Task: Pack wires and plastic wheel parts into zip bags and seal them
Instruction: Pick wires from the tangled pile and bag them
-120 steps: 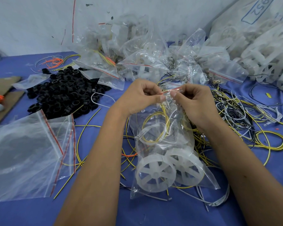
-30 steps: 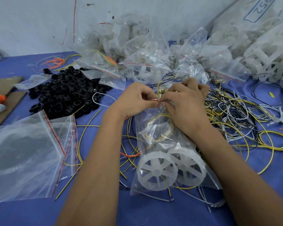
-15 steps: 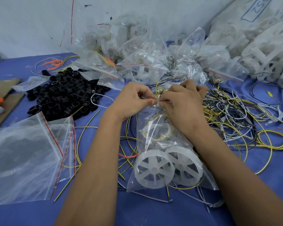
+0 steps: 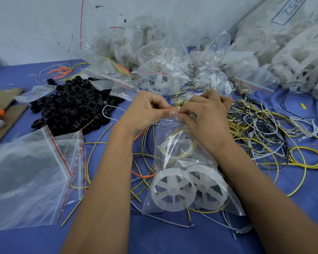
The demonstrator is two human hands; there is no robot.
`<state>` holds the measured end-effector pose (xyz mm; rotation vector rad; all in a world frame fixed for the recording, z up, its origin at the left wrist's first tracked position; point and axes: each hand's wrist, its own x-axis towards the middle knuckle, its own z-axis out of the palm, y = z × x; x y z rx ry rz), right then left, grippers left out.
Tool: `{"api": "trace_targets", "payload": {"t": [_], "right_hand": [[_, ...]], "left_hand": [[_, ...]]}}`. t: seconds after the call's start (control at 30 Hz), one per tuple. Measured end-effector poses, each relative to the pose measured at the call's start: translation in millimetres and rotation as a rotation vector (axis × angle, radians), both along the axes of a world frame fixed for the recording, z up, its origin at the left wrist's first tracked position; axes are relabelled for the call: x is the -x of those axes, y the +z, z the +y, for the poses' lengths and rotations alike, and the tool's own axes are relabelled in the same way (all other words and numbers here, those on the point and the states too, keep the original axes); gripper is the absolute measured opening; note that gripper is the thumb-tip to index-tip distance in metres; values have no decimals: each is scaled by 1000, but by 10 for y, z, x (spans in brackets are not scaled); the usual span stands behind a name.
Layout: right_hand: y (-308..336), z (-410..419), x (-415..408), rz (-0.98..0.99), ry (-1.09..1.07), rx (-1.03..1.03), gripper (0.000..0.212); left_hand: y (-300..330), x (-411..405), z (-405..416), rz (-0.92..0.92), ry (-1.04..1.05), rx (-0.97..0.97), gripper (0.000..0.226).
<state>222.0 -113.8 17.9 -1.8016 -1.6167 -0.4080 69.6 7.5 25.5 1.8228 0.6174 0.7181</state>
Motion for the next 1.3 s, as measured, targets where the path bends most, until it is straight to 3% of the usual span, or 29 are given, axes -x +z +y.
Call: {"api": "trace_targets", "payload": {"t": [0.13,0.33,0.63,0.97,1.3], "right_hand": [[-23,10,11,-29,-9,-11,7],[-52,29,-13,3,33,-36,7],[-53,34,-26,55,35,-69,9],[-23,2,-119,99,24,-28,13],[-38,9,-239,182,-21,-97,31]], "left_hand": [[-19,20,-18,-39,18,17,13],[-10,-3,0,-34,-35,31,25],[-11,4,10,-61,-102,54,20],[-6,81,52,-152,5,150,22],[53,133,47,-312,44,249,18]]}}
